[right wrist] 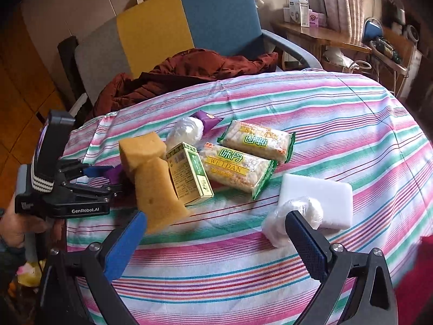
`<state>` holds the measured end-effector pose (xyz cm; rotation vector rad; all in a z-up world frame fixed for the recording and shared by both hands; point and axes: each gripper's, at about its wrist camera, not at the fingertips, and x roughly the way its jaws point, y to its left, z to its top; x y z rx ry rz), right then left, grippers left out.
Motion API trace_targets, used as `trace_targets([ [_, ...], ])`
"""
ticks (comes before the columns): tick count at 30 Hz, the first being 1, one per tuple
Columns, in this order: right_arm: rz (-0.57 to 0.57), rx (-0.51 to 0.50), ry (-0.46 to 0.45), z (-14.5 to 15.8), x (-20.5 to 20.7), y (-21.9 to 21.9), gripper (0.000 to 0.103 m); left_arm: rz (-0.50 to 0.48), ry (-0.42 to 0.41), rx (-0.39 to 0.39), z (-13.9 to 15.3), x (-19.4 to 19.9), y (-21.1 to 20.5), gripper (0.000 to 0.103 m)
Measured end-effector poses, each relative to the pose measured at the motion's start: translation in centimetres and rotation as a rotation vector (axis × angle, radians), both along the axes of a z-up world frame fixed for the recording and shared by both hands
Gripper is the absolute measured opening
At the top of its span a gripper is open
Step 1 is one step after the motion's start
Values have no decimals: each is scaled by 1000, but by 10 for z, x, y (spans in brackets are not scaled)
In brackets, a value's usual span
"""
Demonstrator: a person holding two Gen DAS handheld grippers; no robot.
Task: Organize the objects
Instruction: 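Reach the left tool to the purple packet and close on it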
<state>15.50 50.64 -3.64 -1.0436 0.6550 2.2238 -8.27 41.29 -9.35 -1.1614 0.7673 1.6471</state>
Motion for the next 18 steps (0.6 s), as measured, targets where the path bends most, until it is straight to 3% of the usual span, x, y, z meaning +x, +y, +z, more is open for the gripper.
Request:
trace_targets([
  [4,3,10,7,1,-1,-2,103,44,4,17,1,13,-21,38],
  [14,-89,-55,82,5,17,15,103,181,-137,90,4,55,-74,39],
  [18,-97,-75,85,4,17,17,103,169,-69,90,20,68,-84,46],
])
